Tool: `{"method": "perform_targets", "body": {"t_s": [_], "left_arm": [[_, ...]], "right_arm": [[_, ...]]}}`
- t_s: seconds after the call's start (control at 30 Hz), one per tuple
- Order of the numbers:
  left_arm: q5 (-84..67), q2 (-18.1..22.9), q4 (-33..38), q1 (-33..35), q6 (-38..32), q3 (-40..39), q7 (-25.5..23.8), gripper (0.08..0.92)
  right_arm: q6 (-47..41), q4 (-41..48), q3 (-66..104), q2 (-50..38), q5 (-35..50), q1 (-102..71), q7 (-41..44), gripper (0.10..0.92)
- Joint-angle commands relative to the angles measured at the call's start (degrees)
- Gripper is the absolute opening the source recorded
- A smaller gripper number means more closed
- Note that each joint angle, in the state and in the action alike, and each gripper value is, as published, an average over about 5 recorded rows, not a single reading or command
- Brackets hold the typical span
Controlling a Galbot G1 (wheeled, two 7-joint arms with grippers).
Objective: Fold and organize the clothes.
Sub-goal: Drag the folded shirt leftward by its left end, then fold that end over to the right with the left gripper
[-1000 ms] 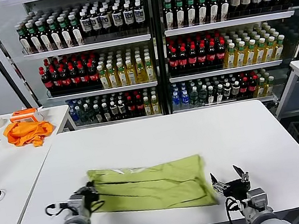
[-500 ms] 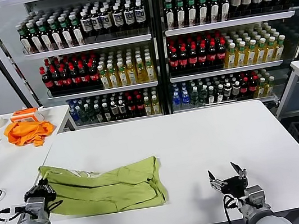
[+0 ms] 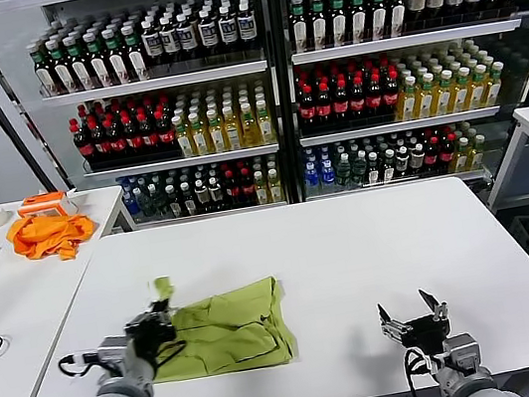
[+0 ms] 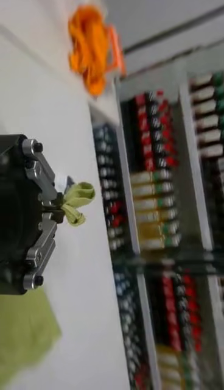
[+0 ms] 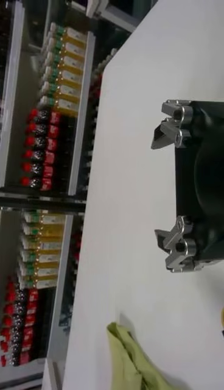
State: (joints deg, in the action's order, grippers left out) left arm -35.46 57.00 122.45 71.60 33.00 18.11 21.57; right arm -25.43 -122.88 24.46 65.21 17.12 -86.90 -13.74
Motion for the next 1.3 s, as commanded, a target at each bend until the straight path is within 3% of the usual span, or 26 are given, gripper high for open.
{"method": "perform_targets", "body": {"t_s": [0.03, 0.37, 0.6, 0.8, 0.93, 1.13, 1.2, 1.3], "left_arm": [[-4.77, 4.88, -0.37, -4.90, 0.18, -8.55, 0.10, 0.098], [-6.55, 7.40, -2.69, -7.68, 0.19, -11.21, 0.03, 0.098], [-6.29, 8.89, -7.43, -9.20, 0.20, -13.41, 0.79, 0.098], [-6.96, 12.65, -12.93, -11.61, 0.02, -14.51, 1.26, 0.125], [-8.55, 15.36, -13.12, -11.89, -2.00, -16.18, 0.59, 0.226], [-9.02, 17.92, -5.81, -10.96, -6.87, -13.85, -1.29, 0.399], [-7.44, 15.07, -3.77, -10.03, -7.71, -9.75, -2.17, 0.460], [-0.89, 7.09, -4.34, -6.08, -8.11, -1.69, -4.87, 0.546]], "right_arm": [[0.03, -0.31, 1.12, 0.33, -0.46, -1.12, -0.05, 0.823], [-0.14, 0.21, 0.85, 0.66, -1.29, -0.82, -0.08, 0.823], [-0.12, 0.58, 0.55, 0.58, -1.40, -0.57, -0.02, 0.823], [-0.13, 0.79, -0.04, 0.58, -1.40, -0.29, 0.01, 0.823], [-0.19, 0.82, -0.56, 0.50, -1.38, 0.27, -0.02, 0.823], [-0.44, -0.42, -0.44, 0.29, -1.34, -0.02, 0.06, 0.823], [-0.40, -0.53, 0.15, -0.09, -1.17, 0.02, 0.18, 0.823], [-0.18, -0.16, 0.40, -0.22, -0.85, 0.60, 0.34, 0.823]]}}
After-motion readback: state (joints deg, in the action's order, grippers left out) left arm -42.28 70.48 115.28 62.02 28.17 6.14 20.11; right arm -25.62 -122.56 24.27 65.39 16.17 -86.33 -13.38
